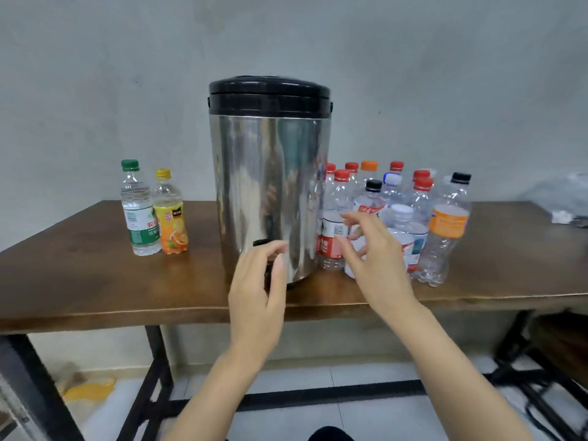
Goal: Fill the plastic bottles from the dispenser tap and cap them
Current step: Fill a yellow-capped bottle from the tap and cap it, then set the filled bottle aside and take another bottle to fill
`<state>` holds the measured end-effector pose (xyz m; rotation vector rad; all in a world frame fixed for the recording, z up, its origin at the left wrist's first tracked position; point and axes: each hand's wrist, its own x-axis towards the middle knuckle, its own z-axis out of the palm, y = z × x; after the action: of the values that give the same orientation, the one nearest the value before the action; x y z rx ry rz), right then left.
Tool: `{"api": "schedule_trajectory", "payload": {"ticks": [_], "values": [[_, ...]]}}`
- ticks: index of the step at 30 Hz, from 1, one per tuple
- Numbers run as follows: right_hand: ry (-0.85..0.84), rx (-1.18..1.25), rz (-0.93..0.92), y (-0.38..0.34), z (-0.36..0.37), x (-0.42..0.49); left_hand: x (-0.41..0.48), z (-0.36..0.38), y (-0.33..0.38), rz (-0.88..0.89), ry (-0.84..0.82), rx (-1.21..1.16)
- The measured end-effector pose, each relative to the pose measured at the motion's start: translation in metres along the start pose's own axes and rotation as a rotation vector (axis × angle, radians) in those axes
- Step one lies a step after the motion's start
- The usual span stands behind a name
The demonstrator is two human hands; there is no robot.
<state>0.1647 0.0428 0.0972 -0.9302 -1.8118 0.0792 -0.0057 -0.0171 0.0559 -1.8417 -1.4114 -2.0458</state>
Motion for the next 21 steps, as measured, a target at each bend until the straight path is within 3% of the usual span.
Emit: {"api": "schedule_trajectory", "payload": {"ticks": [4,10,13,17,21], "values": [[0.129,-0.416,0.059,0.054,-0.026,0.032,-0.01,0.048,0.006,-0.053,-0.136,-0.03],[-0.023,-0.699,0.205,0.091,-0.035,0.051,-0.015,0.087,0.002,-0.1,-0.287,0.02],[-0.047,-0.653,0.215,0.096,-0.035,0.042,-0.012,0.096,0.0,-0.112,-0.309,0.035],[-0.026,-0.409,0.192,0.088,-0.04,0.032,-0.015,0.107,-0.001,-0.175,-0.358,0.018],[-0.011,-0.253,0.075,0.057,-0.046,0.023,-0.015,0.117,0.009,-0.289,-0.387,-0.096]]}}
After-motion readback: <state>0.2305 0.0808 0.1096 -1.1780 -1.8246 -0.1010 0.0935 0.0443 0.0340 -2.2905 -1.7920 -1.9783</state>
